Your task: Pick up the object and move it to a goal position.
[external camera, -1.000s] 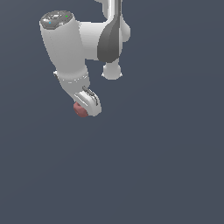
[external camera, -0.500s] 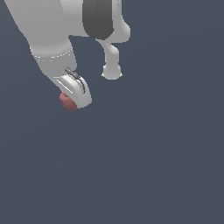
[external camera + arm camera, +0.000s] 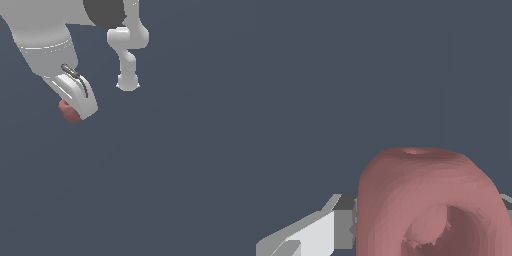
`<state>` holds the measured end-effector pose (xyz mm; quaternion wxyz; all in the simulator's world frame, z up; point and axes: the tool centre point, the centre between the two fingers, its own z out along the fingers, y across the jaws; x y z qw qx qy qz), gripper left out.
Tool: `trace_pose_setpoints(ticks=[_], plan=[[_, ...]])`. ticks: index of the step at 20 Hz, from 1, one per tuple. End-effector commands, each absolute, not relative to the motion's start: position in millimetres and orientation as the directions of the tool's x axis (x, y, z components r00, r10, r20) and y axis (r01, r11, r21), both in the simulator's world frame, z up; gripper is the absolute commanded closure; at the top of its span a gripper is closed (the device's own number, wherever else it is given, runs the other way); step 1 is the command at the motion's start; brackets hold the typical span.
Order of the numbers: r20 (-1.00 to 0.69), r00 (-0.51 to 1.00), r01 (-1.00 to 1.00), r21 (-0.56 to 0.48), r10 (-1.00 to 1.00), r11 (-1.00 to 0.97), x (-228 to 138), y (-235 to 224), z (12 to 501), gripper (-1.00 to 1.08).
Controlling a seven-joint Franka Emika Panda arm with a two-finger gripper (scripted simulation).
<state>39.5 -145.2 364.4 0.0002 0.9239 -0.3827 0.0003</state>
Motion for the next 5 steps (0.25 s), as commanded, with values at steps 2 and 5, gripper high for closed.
trace_pose_setpoints(ticks=[2,5], plan=[[0.0,0.707,-0.707,0.0,-0.707,-0.707,41.8,-146.3,368.8,1.08],[0.0,0.707,-0.707,0.0,-0.707,-0.707,42.4,-146.5,369.5,1.08]])
